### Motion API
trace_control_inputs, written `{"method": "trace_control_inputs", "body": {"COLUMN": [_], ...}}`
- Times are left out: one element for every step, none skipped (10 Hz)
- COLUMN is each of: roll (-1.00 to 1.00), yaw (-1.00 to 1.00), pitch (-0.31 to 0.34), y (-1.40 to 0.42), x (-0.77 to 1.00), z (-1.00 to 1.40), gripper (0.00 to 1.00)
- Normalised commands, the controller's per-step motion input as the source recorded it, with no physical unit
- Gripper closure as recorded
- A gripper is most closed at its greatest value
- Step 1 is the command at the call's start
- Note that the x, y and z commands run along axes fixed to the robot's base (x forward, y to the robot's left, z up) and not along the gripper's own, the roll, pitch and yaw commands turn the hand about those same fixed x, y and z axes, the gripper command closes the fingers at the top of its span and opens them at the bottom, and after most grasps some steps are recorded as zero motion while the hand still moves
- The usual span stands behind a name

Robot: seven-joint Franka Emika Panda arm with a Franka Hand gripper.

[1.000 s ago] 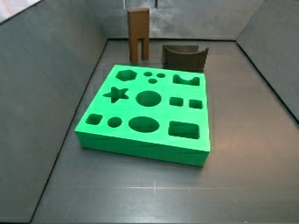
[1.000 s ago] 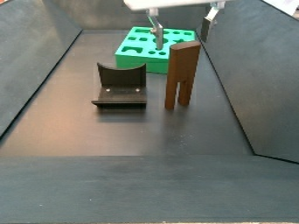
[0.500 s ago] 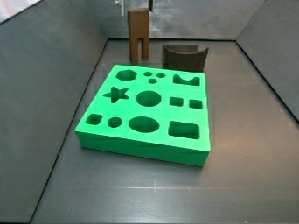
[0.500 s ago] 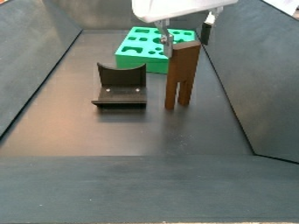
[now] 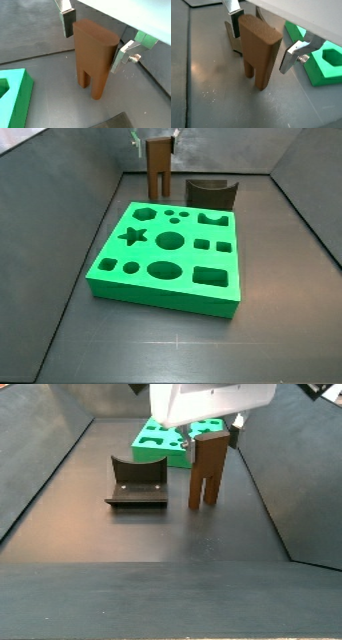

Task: Pick up the square-circle object. Move up. Move to above the board. Insert the square-circle object.
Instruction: Pick up the square-circle object.

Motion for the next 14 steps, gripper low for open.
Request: {"method": "trace_control_inputs", "body": {"roll": [0.0,0.0,0.0,0.0,0.0,0.0,0.0,0.0,0.0,0.0,0.0,0.0,0.0,0.0], "yaw": [-0.01,0.0,0.0,0.0,0.0,0.0,0.0,0.0,0.0,0.0,0.0,0.0,0.0,0.0], "pitch": [0.0,0.0,0.0,0.0,0.0,0.0,0.0,0.0,0.0,0.0,0.0,0.0,0.0,0.0], "y": [0.0,0.0,0.0,0.0,0.0,0.0,0.0,0.0,0.0,0.0,0.0,0.0,0.0,0.0], "x": [0.0,0.0,0.0,0.0,0.0,0.0,0.0,0.0,0.0,0.0,0.0,0.0,0.0,0.0], "z": [-0.01,-0.11,0.0,0.0,0.0,0.0,0.0,0.0,0.0,0.0,0.0,0.0,0.0,0.0], "gripper": [0.0,0.0,0.0,1.0,1.0,1.0,1.0,1.0,1.0,1.0,1.0,1.0,1.0,1.0]}}
